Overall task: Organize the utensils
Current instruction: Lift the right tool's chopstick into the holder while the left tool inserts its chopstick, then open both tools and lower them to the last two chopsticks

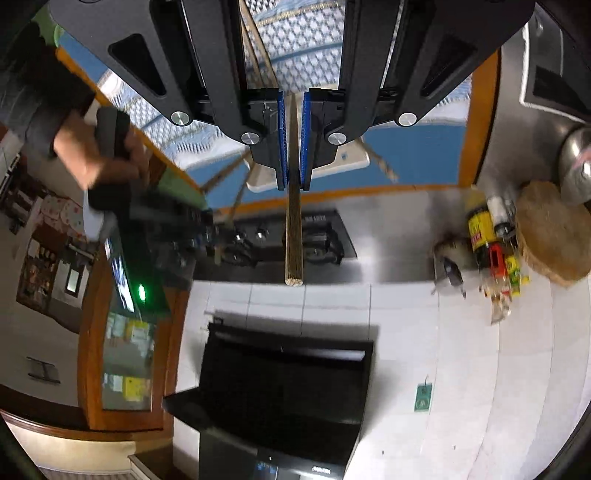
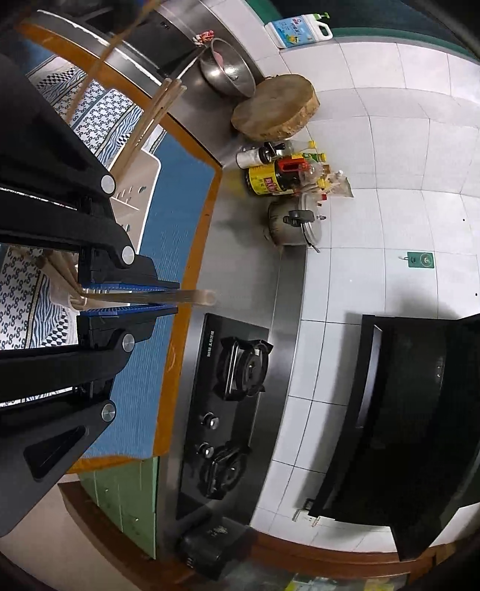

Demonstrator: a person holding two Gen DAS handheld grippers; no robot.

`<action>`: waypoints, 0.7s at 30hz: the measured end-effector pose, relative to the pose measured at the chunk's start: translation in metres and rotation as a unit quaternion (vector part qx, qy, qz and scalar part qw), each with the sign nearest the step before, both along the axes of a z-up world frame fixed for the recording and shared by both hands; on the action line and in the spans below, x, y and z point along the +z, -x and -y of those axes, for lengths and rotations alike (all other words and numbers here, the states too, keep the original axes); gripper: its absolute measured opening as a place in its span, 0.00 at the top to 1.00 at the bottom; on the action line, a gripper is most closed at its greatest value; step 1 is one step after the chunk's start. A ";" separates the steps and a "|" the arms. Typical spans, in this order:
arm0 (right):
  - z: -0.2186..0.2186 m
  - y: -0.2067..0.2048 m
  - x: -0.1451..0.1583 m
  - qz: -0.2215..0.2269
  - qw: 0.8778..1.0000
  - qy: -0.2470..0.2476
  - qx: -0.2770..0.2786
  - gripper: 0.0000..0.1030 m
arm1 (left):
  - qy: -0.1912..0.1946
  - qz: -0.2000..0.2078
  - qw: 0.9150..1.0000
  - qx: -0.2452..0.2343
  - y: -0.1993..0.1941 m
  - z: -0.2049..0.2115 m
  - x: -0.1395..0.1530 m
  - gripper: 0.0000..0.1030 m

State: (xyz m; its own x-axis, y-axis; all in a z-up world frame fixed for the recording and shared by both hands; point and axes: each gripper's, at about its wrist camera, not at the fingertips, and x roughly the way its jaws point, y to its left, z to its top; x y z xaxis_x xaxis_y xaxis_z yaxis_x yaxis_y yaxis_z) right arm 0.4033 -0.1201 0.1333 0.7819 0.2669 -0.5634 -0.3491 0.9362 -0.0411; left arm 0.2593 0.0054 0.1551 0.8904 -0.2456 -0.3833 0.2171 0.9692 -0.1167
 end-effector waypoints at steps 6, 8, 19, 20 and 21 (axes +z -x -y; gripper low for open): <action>0.005 0.013 0.001 0.013 1.000 0.002 0.004 0.78 | -0.015 0.018 0.999 0.024 -0.023 0.002 0.015 0.95; 0.007 0.020 0.003 0.020 1.000 0.005 0.007 0.75 | -0.005 0.019 0.999 0.028 -0.029 0.000 0.018 0.95; 0.026 0.071 -0.014 0.034 0.999 0.011 0.019 0.68 | -0.011 0.012 0.998 0.055 -0.060 0.003 0.001 0.95; 0.026 0.076 -0.018 0.031 0.999 0.010 0.019 0.68 | -0.010 0.005 0.998 0.055 -0.065 0.002 -0.003 0.95; 0.027 0.081 -0.024 0.024 0.999 0.008 0.021 0.68 | -0.011 -0.005 0.999 0.053 -0.069 0.003 -0.009 0.95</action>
State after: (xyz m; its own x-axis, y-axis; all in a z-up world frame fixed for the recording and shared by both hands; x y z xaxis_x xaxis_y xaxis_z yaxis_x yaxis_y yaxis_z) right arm 0.3225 -0.1475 0.1091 0.7969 0.2910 -0.5294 -0.3852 0.9198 -0.0743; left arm 0.3282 0.0026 0.1464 0.9071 -0.1429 -0.3958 0.1131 0.9888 -0.0976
